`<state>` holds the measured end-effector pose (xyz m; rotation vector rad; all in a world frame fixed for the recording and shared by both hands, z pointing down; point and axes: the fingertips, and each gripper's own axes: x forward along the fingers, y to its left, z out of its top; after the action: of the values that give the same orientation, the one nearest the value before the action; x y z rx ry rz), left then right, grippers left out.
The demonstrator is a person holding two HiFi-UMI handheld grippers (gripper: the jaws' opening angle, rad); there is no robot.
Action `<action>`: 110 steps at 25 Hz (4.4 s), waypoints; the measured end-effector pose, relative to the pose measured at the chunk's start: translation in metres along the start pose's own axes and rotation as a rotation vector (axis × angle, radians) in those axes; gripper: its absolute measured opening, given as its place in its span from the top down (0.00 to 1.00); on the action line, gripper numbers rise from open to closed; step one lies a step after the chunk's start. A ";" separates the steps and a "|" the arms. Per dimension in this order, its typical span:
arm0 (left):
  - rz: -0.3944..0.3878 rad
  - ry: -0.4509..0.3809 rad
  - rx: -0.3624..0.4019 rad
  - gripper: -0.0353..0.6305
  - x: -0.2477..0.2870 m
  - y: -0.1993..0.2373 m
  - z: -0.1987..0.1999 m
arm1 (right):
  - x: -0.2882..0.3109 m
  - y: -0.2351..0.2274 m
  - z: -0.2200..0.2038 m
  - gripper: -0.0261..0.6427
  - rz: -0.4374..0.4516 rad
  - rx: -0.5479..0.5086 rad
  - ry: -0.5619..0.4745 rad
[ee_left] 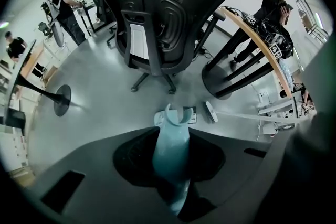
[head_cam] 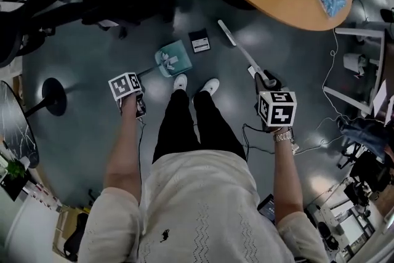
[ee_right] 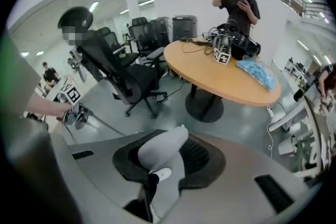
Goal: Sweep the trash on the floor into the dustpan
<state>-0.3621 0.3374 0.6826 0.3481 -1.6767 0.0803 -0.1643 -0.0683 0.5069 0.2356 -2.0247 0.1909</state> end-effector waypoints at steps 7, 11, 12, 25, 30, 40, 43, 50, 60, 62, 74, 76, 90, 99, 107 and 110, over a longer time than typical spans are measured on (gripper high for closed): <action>-0.010 -0.002 -0.021 0.80 0.006 0.011 0.022 | 0.009 0.101 -0.033 0.80 0.105 -0.150 0.136; -0.032 -0.009 -0.072 0.80 0.013 0.021 0.025 | 0.001 0.134 -0.047 0.80 0.124 -0.036 0.178; -0.037 -0.010 -0.074 0.80 0.014 0.022 0.025 | -0.002 0.139 -0.050 0.80 0.133 0.027 0.187; -0.127 0.007 0.061 0.80 0.014 0.031 0.027 | -0.038 0.145 -0.036 0.80 0.221 0.505 0.145; -0.178 0.030 0.239 0.80 0.008 0.008 0.033 | -0.089 0.078 -0.030 0.80 0.118 0.685 0.035; -0.252 0.097 0.538 0.80 0.015 -0.138 0.020 | -0.221 -0.077 -0.140 0.80 -0.197 0.929 -0.112; -0.250 0.107 0.590 0.80 0.024 -0.192 0.005 | -0.253 -0.133 -0.191 0.80 -0.291 0.996 -0.127; -0.225 0.119 0.648 0.80 0.049 -0.318 -0.020 | -0.281 -0.248 -0.299 0.80 -0.454 1.038 -0.121; -0.209 0.125 0.739 0.80 0.072 -0.450 -0.053 | -0.202 -0.263 -0.361 0.80 -0.347 0.814 0.039; -0.213 0.132 0.785 0.80 0.078 -0.470 -0.051 | -0.186 -0.244 -0.345 0.80 -0.295 0.791 0.031; -0.257 0.225 1.115 0.80 0.100 -0.558 -0.060 | -0.128 -0.177 -0.239 0.77 -0.224 0.808 0.009; -0.257 0.241 1.150 0.80 0.102 -0.562 -0.061 | -0.122 -0.169 -0.226 0.77 -0.214 0.856 0.008; -0.155 0.192 1.519 0.80 0.104 -0.560 -0.091 | -0.109 -0.113 -0.212 0.77 -0.201 0.933 0.037; -0.163 0.167 1.594 0.80 0.108 -0.563 -0.093 | -0.116 -0.117 -0.226 0.77 -0.178 0.907 0.044; -0.194 0.173 1.554 0.80 0.109 -0.561 -0.090 | -0.113 -0.116 -0.225 0.77 -0.183 0.917 0.037; -0.216 0.120 1.514 0.80 0.109 -0.569 -0.084 | -0.112 -0.117 -0.226 0.77 -0.188 0.926 0.032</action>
<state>-0.1364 -0.2016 0.7168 1.5850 -1.1521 1.1994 0.1090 -0.1185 0.5108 0.9810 -1.7378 0.9982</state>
